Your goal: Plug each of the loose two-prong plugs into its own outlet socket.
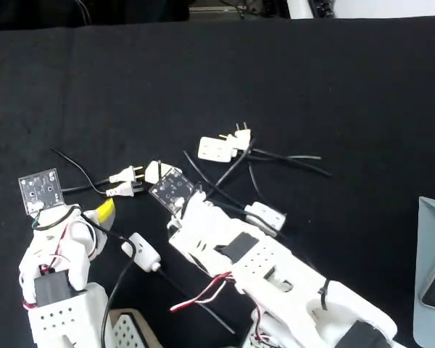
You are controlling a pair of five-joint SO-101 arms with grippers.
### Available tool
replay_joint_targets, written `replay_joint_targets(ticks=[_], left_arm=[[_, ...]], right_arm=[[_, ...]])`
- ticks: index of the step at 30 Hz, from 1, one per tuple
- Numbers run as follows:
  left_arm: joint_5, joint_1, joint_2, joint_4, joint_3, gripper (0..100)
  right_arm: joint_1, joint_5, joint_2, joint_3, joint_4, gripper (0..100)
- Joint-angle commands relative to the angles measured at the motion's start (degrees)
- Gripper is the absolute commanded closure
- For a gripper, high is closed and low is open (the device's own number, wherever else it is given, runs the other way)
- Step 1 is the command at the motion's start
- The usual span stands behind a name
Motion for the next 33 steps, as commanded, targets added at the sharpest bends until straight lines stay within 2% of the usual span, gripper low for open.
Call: replay_joint_targets(ticks=[1, 8, 11, 15, 19, 26, 33], left_arm=[[-0.70, -0.48, -0.53, -0.26, -0.66, 68], [-0.70, -0.31, -0.53, 0.18, -3.12, 67], [-0.70, 0.57, -0.44, 1.32, -4.79, 63], [-0.79, 6.64, -0.44, 7.38, -7.78, 61], [-4.84, 11.38, -0.44, 8.44, -9.27, 61], [-9.85, 18.59, -0.09, 8.62, -9.45, 61], [-9.58, 28.26, 0.09, 8.00, -6.55, 61]], right_arm=[[0.62, 0.88, 0.40, 0.13, 0.18, 98.7], [0.62, 0.53, 0.40, -2.33, -1.58, 96.7], [0.62, 0.44, -0.04, -3.82, -1.49, 84.5], [0.62, 0.44, -0.13, -4.62, -0.44, 71.1], [0.44, 0.35, -3.82, -8.31, 8.00, 70.6], [1.58, -7.21, -22.20, -15.08, 29.36, 70.4], [13.19, -7.65, -31.96, -14.11, 32.09, 70.5]])
